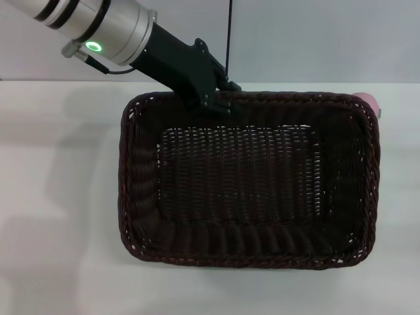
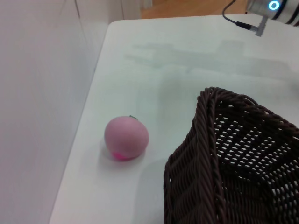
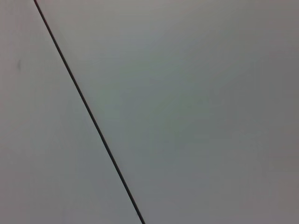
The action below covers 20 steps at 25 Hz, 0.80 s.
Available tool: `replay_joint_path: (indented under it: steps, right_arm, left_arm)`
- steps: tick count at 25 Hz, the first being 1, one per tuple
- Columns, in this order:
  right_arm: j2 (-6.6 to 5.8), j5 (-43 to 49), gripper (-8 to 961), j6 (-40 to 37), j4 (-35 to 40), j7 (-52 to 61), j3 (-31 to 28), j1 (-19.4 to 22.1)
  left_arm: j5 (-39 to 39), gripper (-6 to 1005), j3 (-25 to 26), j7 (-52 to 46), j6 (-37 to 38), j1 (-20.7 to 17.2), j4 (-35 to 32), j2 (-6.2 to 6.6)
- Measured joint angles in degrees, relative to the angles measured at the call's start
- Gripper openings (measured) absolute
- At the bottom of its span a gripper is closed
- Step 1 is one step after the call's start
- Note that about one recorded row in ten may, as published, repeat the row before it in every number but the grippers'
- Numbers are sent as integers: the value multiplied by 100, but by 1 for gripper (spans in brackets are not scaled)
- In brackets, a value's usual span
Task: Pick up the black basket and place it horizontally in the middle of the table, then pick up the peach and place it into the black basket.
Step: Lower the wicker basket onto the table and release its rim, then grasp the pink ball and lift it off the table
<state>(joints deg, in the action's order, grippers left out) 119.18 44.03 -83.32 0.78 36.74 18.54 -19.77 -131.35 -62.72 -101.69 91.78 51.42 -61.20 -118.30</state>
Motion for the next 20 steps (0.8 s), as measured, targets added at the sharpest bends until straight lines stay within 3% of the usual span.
replay_joint_path:
  steps: [7, 12, 14, 20]
  right_arm:
    - [0, 0, 544, 0, -31, 0, 0, 11]
    - [0, 0, 544, 0, -34, 0, 1, 25]
    - [0, 0, 544, 0, -35, 0, 1, 25]
    - [-8, 35, 544, -1, -30, 0, 88, 26]
  left_arm:
    - [19, 329, -137, 0, -317, -23, 33, -16]
    - [147, 538, -141, 15, -755, -162, 5, -18]
    - [438, 709, -105, 143, -1064, -333, -18, 3]
    - [1335, 706, 202, 610, -1549, -826, -64, 22]
